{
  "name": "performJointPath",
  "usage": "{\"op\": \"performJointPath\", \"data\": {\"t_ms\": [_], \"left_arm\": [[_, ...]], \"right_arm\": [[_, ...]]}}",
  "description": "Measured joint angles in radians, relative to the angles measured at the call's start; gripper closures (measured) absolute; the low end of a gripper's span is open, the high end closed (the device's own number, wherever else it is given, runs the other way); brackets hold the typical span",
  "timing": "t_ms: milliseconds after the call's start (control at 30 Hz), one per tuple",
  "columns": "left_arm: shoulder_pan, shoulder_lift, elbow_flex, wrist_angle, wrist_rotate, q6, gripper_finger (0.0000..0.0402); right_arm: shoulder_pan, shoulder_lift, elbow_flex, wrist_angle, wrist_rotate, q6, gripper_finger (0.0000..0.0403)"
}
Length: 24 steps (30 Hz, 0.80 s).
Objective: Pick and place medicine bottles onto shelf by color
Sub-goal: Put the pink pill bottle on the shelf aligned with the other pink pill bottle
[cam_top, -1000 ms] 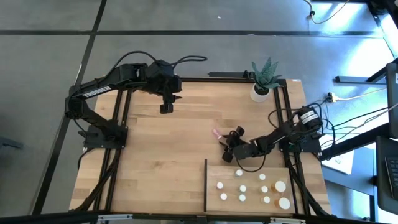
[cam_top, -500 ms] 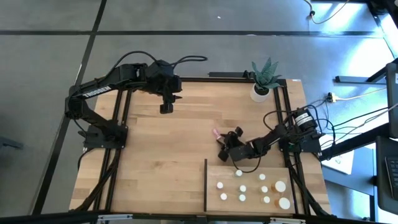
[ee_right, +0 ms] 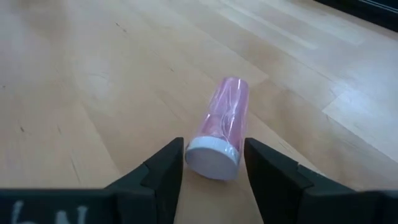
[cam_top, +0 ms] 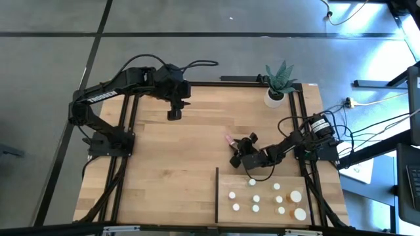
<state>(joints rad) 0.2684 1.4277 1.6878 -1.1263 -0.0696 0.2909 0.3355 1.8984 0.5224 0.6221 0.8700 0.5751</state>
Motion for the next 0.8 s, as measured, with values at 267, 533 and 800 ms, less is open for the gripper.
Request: {"op": "performJointPath", "data": {"t_ms": [267, 533, 800], "left_arm": [[0.000, 0.000, 0.000, 0.000, 0.000, 0.000, 0.0259], [0.000, 0.000, 0.000, -0.001, 0.000, 0.000, 0.0259], [0.000, 0.000, 0.000, -0.016, 0.000, -0.001, 0.0259]], "right_arm": [[0.000, 0.000, 0.000, 0.005, 0.000, 0.000, 0.0283], [0.000, 0.000, 0.014, 0.011, -0.018, 0.026, 0.0280], [0.000, -0.006, 0.088, -0.007, -0.088, -0.006, 0.0280]]}}
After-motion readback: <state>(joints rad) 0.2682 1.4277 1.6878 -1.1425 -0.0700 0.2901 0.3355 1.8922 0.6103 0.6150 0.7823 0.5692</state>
